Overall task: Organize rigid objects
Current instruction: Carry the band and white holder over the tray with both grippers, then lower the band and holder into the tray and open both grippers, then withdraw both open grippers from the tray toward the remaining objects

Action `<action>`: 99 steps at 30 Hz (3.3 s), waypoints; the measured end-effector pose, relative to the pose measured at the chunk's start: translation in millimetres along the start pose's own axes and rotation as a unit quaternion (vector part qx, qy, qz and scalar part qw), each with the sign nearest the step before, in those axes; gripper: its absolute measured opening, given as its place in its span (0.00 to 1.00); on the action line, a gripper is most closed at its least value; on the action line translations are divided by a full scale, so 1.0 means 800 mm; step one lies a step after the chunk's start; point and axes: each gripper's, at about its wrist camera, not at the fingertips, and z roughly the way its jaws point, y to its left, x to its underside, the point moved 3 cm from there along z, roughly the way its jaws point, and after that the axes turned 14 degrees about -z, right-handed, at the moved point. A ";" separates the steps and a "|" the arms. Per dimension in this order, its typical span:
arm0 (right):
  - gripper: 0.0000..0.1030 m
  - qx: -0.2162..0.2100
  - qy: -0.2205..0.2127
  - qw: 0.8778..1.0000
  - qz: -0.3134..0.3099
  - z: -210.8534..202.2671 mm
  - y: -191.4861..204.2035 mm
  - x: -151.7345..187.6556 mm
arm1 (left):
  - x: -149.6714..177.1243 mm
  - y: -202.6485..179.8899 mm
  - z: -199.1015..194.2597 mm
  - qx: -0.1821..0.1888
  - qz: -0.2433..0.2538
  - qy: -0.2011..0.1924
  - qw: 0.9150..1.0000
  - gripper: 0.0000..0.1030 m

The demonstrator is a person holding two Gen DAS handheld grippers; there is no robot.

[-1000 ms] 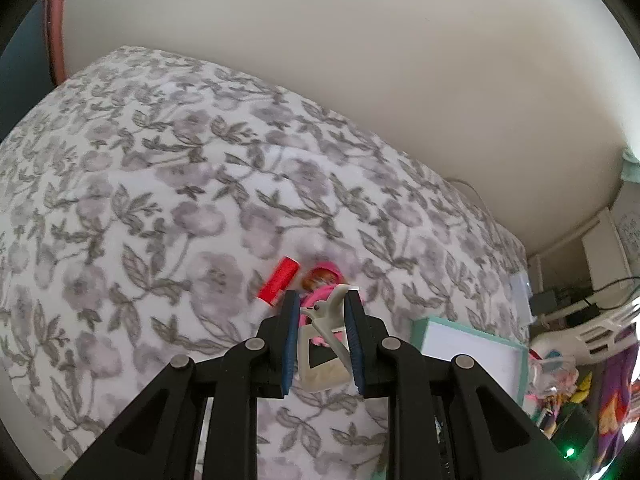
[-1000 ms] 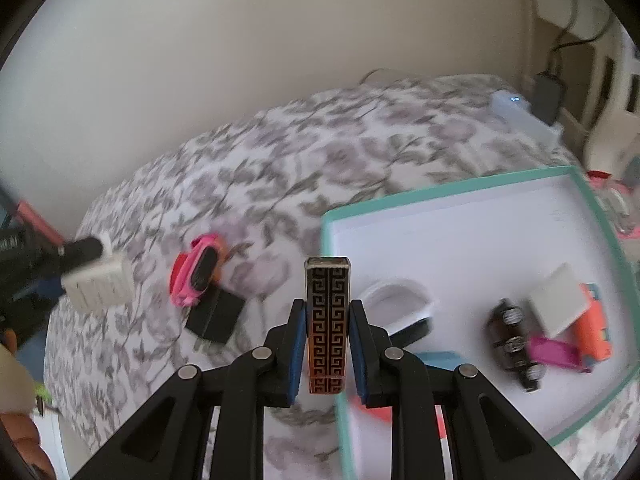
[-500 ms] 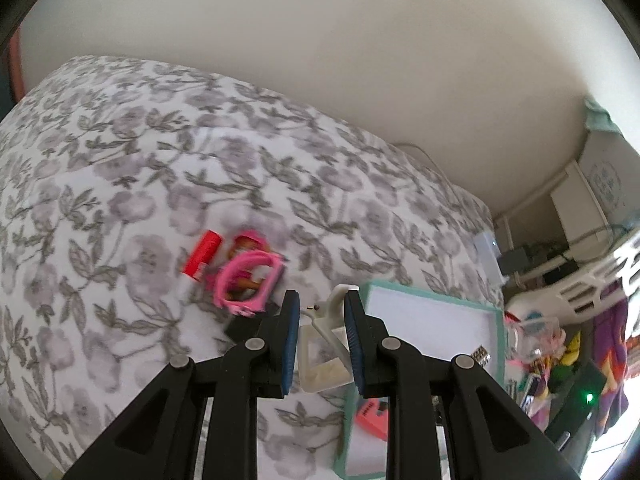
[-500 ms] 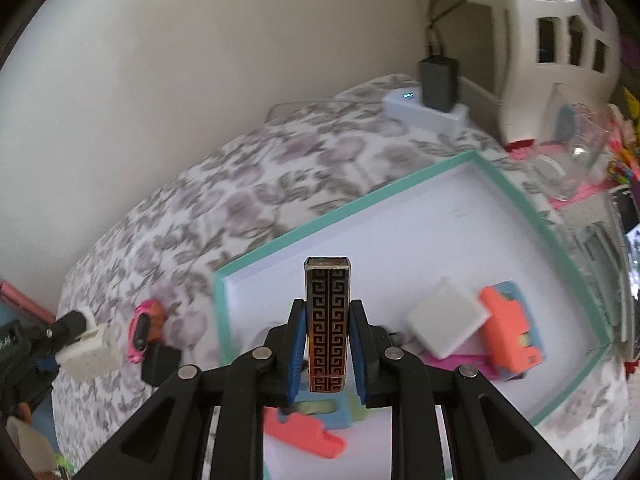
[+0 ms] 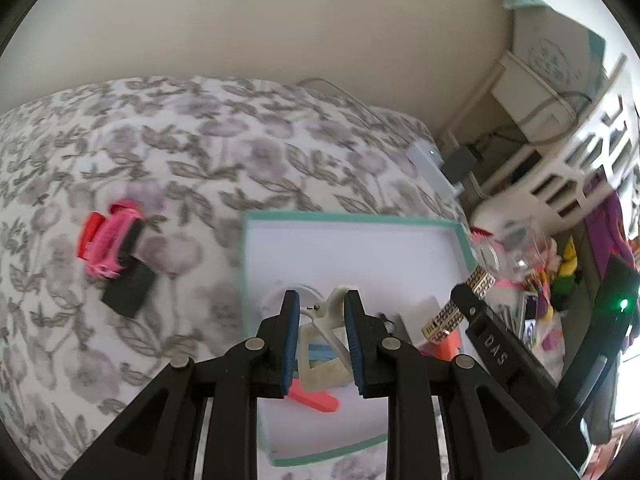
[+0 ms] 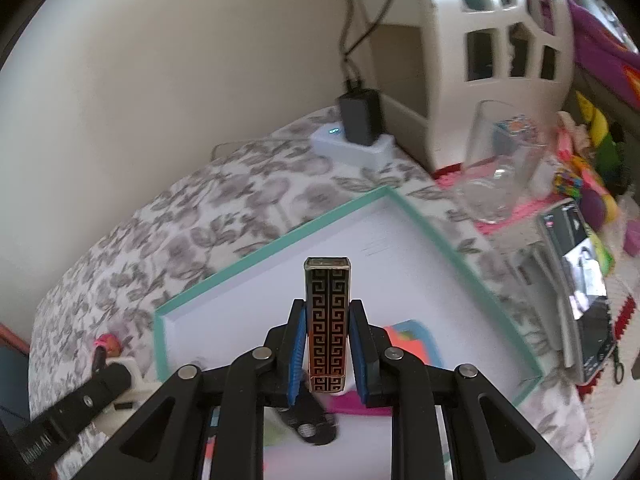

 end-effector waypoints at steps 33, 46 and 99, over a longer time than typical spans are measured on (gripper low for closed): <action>0.22 0.033 0.018 0.999 -0.039 0.017 -0.022 0.012 | 0.027 -0.011 0.045 -0.029 0.015 0.031 0.999 0.35; 0.59 0.043 0.024 0.998 -0.035 0.022 -0.026 0.014 | 0.020 -0.001 0.043 -0.047 0.000 0.016 0.999 0.63; 1.00 -0.041 -0.019 0.984 -0.170 -0.012 0.151 -0.006 | -0.090 0.241 -0.036 -0.231 -0.210 -0.072 0.947 1.00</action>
